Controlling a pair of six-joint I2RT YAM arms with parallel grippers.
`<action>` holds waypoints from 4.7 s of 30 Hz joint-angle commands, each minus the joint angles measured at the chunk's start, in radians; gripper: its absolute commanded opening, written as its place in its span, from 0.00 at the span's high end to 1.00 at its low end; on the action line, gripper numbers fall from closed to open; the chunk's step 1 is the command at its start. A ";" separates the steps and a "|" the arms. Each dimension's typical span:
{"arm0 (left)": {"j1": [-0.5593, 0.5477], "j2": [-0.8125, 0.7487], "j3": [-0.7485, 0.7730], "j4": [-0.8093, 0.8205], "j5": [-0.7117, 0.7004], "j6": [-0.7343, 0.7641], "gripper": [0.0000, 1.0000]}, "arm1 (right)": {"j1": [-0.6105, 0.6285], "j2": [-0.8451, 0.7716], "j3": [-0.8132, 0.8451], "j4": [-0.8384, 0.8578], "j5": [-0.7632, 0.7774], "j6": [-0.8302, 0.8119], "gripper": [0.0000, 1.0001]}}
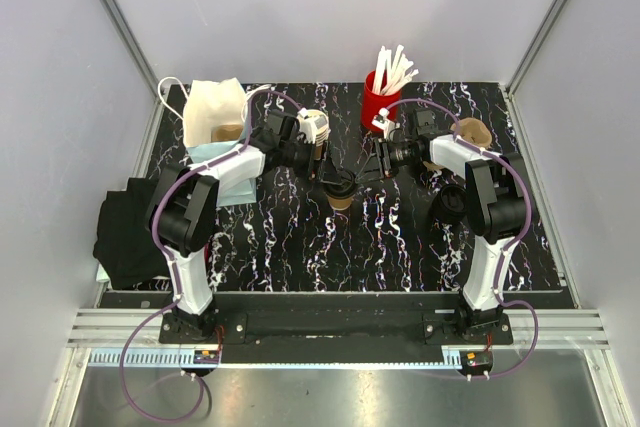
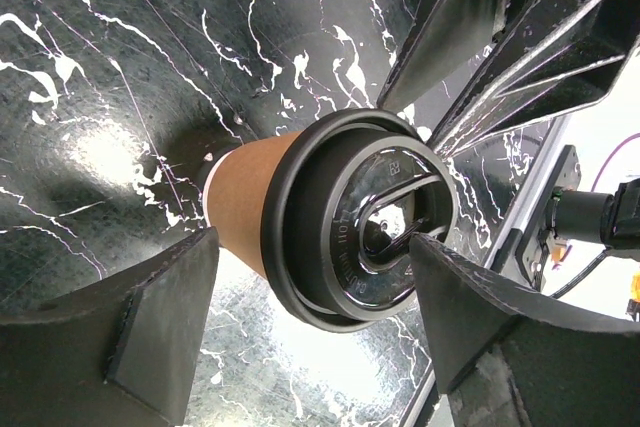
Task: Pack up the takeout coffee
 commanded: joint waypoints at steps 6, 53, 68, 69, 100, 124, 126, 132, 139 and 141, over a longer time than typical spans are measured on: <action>0.000 -0.011 0.039 0.052 -0.015 -0.008 0.20 | 0.013 -0.007 -0.012 0.022 -0.005 -0.008 0.58; -0.038 0.093 0.048 -0.099 -0.151 0.128 0.34 | 0.041 0.073 -0.026 -0.046 0.175 -0.034 0.80; -0.041 0.085 0.047 -0.120 -0.142 0.157 0.34 | 0.016 -0.021 0.134 -0.060 -0.005 0.003 0.67; -0.041 0.084 0.047 -0.120 -0.142 0.157 0.34 | 0.014 -0.012 0.143 -0.055 -0.006 0.032 0.67; -0.049 0.082 0.045 -0.112 -0.134 0.164 0.34 | 0.014 0.114 0.123 0.005 -0.013 0.075 0.71; -0.050 0.079 0.043 -0.106 -0.130 0.159 0.34 | -0.030 0.111 0.094 0.074 -0.121 0.164 0.68; -0.050 0.081 0.045 -0.106 -0.128 0.157 0.34 | -0.030 0.107 0.092 0.074 -0.123 0.167 0.67; -0.053 0.082 0.048 -0.109 -0.128 0.156 0.34 | -0.030 0.096 0.086 0.074 -0.125 0.170 0.67; -0.055 0.081 0.051 -0.112 -0.134 0.157 0.34 | -0.021 0.088 0.072 0.074 -0.118 0.158 0.67; -0.055 0.081 0.053 -0.112 -0.136 0.157 0.34 | -0.021 0.085 0.072 0.075 -0.126 0.163 0.67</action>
